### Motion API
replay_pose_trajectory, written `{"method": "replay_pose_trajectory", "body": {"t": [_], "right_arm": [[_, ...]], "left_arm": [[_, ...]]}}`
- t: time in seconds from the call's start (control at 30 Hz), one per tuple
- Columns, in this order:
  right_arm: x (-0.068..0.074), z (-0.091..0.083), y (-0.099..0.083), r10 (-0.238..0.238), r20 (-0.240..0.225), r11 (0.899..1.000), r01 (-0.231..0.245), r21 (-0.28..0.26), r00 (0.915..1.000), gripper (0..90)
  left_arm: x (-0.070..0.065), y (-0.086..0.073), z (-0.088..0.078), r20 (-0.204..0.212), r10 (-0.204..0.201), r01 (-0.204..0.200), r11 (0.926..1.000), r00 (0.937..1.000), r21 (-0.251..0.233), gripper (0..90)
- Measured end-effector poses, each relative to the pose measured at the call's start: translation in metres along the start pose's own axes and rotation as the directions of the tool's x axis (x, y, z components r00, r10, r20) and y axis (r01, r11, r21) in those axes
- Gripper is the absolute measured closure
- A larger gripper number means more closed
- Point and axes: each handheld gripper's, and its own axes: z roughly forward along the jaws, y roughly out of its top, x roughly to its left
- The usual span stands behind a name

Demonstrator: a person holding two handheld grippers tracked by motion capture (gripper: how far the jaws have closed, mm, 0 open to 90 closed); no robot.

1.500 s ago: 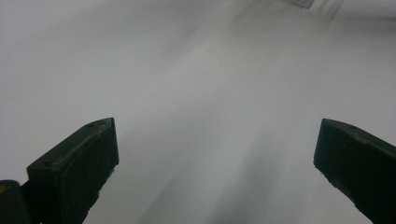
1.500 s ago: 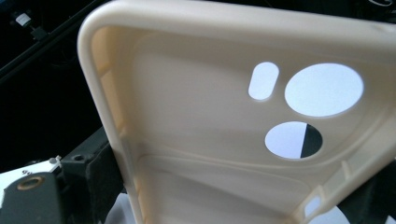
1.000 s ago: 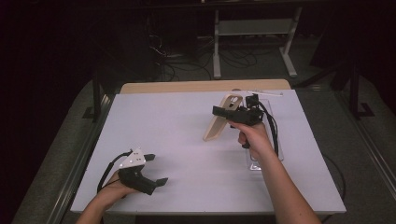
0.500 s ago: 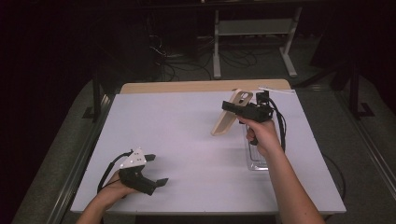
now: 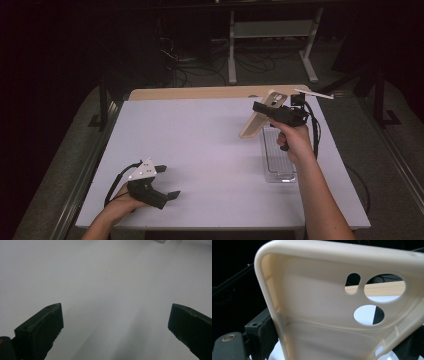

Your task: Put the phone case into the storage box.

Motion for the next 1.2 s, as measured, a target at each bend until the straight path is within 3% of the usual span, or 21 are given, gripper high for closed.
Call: {"method": "replay_pose_trajectory", "body": {"t": [0.33, 0.6, 0.8, 0.97, 1.03, 1.13, 1.2], "right_arm": [[-0.014, -0.013, 0.023, -0.014, 0.097, 1.0, 0.012, 0.022, 0.9952, 10.0], [-0.026, -0.014, 0.041, -0.054, 0.195, 0.997, 0.043, 0.061, 0.9794, 10.0], [-0.032, -0.007, 0.051, -0.115, 0.278, 0.99, 0.089, 0.107, 0.9538, 10.1], [-0.037, 0.003, 0.056, -0.138, 0.328, 0.986, 0.097, 0.139, 0.9347, 10.1], [-0.039, 0.009, 0.057, -0.151, 0.35, 0.982, 0.099, 0.162, 0.9247, 10.1], [-0.044, 0.02, 0.058, -0.182, 0.39, 0.974, 0.11, 0.199, 0.9028, 10.1], [-0.046, 0.025, 0.058, -0.175, 0.404, 0.974, 0.097, 0.206, 0.898, 10.1]], "left_arm": [[0.0, 0.0, -0.001, -0.003, -0.003, 0.003, 1.0, 1.0, -0.008, 0.0], [-0.001, 0.001, -0.001, -0.006, -0.006, 0.006, 0.9999, 1.0, -0.008, 0.0], [-0.001, 0.001, -0.001, -0.008, -0.01, 0.01, 0.9999, 0.9999, -0.012, 0.0], [-0.001, 0.001, 0.0, -0.008, -0.01, 0.01, 0.9998, 0.9999, -0.017, 0.0], [-0.001, 0.001, 0.0, -0.006, -0.012, 0.012, 0.9998, 0.9999, -0.019, 0.0], [-0.001, 0.001, 0.0, -0.004, -0.006, 0.006, 0.9998, 1.0, -0.018, 0.0], [-0.001, 0.001, 0.0, -0.002, -0.001, 0.001, 0.9998, 1.0, -0.018, 0.0]]}}
